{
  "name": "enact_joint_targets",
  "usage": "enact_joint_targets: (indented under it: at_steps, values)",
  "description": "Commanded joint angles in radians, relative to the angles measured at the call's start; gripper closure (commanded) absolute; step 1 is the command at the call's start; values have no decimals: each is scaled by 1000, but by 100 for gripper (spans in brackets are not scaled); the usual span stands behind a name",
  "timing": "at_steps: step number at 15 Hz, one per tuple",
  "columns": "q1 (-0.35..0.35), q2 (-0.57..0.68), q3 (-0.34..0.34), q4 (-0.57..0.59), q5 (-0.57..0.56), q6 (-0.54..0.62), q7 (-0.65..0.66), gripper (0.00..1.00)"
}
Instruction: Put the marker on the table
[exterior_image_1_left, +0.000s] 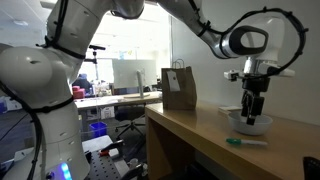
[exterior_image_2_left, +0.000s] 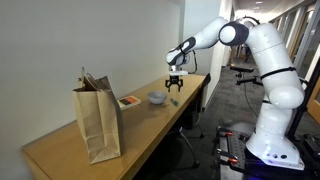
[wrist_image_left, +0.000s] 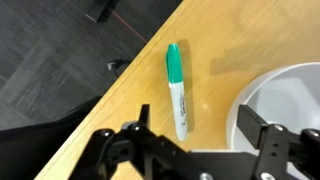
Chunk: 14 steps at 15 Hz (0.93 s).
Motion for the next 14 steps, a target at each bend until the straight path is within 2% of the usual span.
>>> enact_joint_targets:
  at_steps: [1,8,14]
  values:
    - [50,-115,-14,-78,-60,20,0,0]
    - [125,-279,5,-158,-190,-5,-8,0]
    - [142,-341,23,-234,-238,18,-10,0]
